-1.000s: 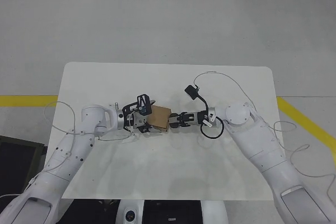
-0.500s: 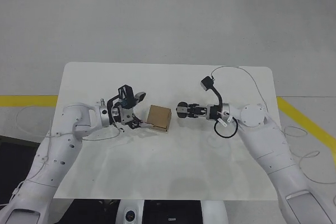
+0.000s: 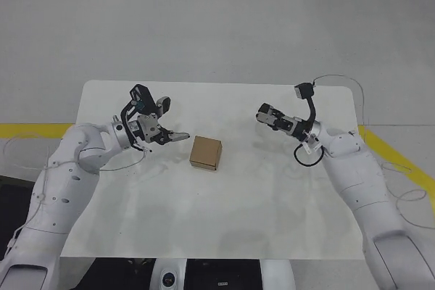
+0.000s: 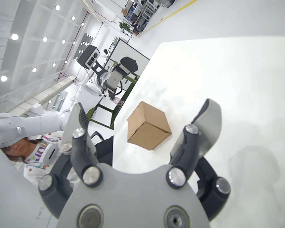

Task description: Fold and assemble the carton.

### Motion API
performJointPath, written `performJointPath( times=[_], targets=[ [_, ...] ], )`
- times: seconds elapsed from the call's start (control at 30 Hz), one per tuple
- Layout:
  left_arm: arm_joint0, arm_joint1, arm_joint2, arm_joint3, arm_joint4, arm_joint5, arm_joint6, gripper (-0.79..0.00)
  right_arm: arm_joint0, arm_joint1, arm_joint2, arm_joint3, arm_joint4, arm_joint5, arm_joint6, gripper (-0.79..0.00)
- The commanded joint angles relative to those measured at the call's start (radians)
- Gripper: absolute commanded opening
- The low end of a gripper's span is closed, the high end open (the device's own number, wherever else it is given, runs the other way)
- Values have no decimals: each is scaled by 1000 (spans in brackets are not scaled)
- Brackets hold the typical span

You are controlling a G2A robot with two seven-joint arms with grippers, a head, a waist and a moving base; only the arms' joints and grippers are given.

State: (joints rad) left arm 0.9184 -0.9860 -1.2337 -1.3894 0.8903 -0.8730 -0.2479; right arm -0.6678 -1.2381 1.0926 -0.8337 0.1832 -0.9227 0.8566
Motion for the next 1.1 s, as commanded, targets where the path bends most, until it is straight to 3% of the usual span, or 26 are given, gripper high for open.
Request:
performJointPath(
  times=[0.0, 0.23, 0.5, 0.87, 1.07],
  targets=[
    [-17, 2, -9, 13, -5, 6, -15, 0, 13, 7, 23, 12, -59, -35, -57, 0],
    [-82, 7, -35, 77, -42, -15, -51, 0, 21, 43, 127, -9, -304, -49, -243, 0],
    [-167, 11, -62, 174, -115, -5, -97, 0, -63, 86, 241, -173, -596, 87, -423, 0],
    [-212, 20, -80, 204, -162, -24, -114, 0, -149, 116, 318, -362, -752, 224, -474, 0],
    [-211, 21, -83, 197, -168, -22, -118, 0, -160, 119, 325, -387, -758, 236, -475, -1]
  ],
)
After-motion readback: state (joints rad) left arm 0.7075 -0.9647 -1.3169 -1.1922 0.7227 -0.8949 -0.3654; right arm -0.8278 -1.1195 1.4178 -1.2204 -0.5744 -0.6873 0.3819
